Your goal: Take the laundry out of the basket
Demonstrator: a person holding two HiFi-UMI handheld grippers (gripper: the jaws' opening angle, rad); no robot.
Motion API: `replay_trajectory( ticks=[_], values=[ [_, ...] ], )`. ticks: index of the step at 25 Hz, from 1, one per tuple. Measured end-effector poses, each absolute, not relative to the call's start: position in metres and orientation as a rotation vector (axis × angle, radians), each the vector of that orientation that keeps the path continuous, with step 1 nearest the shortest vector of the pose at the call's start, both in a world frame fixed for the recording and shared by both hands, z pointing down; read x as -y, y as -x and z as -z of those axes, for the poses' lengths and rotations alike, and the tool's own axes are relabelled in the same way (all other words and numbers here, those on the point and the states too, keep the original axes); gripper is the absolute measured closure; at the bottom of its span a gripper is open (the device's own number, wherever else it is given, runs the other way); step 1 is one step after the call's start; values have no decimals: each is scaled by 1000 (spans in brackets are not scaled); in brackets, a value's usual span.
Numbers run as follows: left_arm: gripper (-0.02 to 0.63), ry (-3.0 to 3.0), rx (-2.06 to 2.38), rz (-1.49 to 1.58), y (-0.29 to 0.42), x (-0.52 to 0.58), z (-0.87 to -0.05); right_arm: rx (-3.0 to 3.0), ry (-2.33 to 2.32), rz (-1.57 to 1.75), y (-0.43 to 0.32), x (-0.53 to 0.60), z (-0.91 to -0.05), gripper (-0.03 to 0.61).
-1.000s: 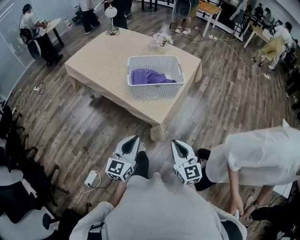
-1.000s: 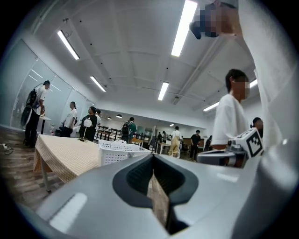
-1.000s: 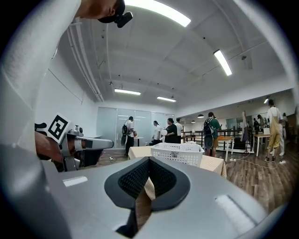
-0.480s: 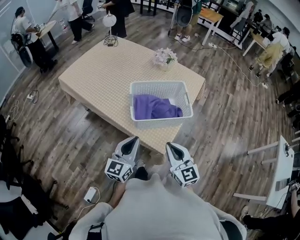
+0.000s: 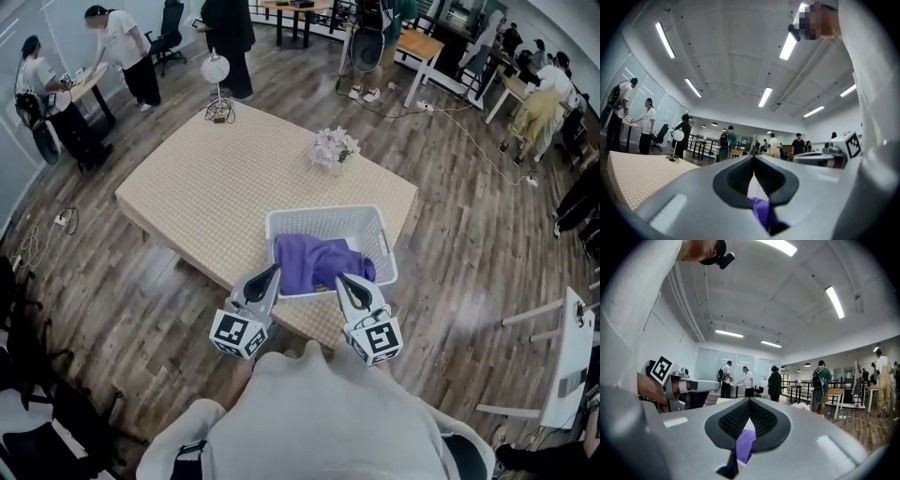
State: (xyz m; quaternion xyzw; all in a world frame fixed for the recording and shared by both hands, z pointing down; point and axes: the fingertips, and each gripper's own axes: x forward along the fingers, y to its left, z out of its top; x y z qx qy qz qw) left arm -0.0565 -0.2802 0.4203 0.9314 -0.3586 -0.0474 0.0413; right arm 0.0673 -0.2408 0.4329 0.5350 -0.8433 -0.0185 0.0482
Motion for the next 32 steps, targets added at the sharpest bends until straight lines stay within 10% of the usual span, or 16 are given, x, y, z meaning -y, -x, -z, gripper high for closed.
replay_trajectory(
  ticks=[32],
  values=[
    [604,-2604,1271,-88,63,323,-494,2510,-1534,-297,-111,300,-506,580]
  ],
)
